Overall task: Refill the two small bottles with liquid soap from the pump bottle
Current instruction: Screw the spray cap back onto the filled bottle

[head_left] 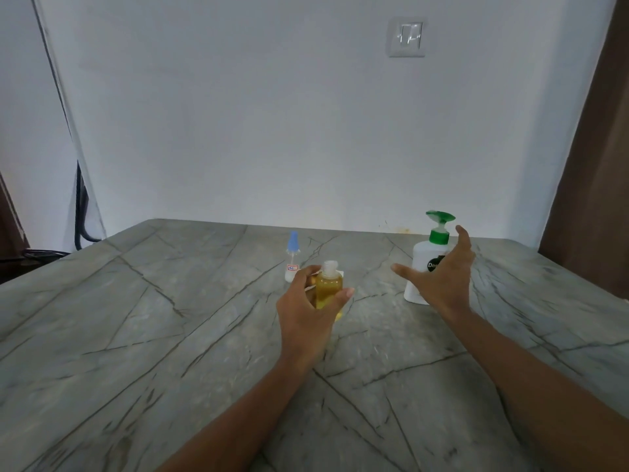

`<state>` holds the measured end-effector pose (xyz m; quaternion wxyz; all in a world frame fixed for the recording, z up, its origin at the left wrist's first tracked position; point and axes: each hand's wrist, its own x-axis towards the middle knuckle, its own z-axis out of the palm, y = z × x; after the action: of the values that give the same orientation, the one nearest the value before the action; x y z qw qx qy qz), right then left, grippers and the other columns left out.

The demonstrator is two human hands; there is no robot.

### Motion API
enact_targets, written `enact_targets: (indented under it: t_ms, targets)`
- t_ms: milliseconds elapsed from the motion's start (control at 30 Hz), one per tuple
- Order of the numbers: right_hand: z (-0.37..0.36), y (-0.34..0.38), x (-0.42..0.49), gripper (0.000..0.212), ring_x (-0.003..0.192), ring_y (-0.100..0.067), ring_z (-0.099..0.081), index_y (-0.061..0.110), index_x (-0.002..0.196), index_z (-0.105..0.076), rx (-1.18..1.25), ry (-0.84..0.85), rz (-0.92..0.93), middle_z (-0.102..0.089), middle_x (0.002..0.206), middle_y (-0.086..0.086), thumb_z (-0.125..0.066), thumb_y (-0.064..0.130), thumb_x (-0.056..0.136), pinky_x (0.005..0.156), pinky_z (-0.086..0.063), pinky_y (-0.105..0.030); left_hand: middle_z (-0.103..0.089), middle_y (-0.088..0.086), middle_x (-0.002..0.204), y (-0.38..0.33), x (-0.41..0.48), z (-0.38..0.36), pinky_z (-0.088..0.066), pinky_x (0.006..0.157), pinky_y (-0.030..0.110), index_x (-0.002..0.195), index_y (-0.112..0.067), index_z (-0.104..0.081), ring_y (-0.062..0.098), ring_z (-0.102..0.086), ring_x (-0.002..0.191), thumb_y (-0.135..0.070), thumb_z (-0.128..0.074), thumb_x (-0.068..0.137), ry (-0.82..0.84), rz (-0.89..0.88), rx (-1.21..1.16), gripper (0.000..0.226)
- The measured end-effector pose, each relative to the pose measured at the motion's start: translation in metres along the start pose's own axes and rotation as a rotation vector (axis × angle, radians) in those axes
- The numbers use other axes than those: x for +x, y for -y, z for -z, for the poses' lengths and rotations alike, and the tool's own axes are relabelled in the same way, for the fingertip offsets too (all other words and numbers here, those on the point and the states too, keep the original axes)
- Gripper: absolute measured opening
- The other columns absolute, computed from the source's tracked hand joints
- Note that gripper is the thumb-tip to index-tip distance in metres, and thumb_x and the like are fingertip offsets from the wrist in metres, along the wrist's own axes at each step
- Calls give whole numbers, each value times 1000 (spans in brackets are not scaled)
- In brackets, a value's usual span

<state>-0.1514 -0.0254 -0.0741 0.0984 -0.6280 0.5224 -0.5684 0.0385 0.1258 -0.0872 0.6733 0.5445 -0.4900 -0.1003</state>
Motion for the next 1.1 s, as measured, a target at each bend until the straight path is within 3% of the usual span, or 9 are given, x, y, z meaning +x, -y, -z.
enact_targets:
  t_ms: [100,167,267,367,467,633,733,867,1100]
  targets:
    - [8,3,-7,113,126,-35,-35,17,140,-26,-222,-217,155,-35,139,-17,-73,76,55,97,-36,-54,-66,-19,92,-3,-1,2,-53,68,13,100,-39,-60,-4,-65,82,-45,-81,65,-13,13,12,42]
    - [12,11,-13,85,121,-32,-40,13,131,-38,-236,-389,424,-44,130,-16,-69,66,72,97,-35,-48,-68,-17,83,-4,0,2,-51,64,11,88,-41,-62,-5,-65,76,-43,-82,66,-34,16,29,30]
    - [10,37,-21,49,102,-19,-49,11,120,-49,-83,-109,706,-52,112,-7,-69,38,85,86,-44,-34,-64,-20,78,-3,0,2,-46,61,6,86,-40,-59,-7,-62,74,-46,-79,68,-67,45,87,27]
    - [-13,53,-22,44,86,-6,-48,24,127,-43,-137,418,630,-50,102,6,-64,33,89,72,-45,-24,-62,-18,82,0,0,2,-47,66,11,93,-36,-60,-1,-61,77,-51,-76,69,-83,84,113,33]
    - [-49,54,-18,47,101,-15,-51,20,132,-45,-229,599,572,-54,113,-1,-63,28,89,85,-46,-29,-63,-17,79,1,-1,1,-46,64,12,93,-34,-64,0,-60,74,-52,-76,69,-86,68,136,33]
    - [-103,39,-4,51,123,-27,-45,23,134,-46,-406,713,501,-50,135,-5,-62,37,88,100,-43,-42,-64,-21,74,0,-1,1,-47,62,9,76,-49,-55,-11,-59,77,-48,-78,69,-48,50,122,24]
    - [-127,34,2,28,102,-22,-56,28,107,-55,-449,718,603,-63,110,-2,-47,49,90,86,-47,-37,-61,-23,69,1,2,-1,-45,59,7,71,-49,-52,-15,-57,76,-46,-79,70,-55,22,124,27]
    - [-135,36,0,13,77,-15,-57,31,82,-49,-422,703,654,-63,85,2,-52,37,94,70,-49,-26,-63,-25,76,1,4,-2,-46,62,7,78,-52,-53,-13,-58,81,-45,-78,71,-53,-5,96,27]
    - [-91,40,5,12,82,-15,-59,17,99,-70,-191,563,484,-69,95,-5,-62,21,90,73,-41,-21,-63,-27,72,-3,4,-1,-43,62,5,73,-49,-53,-14,-57,78,-37,-78,74,-25,-13,62,27]
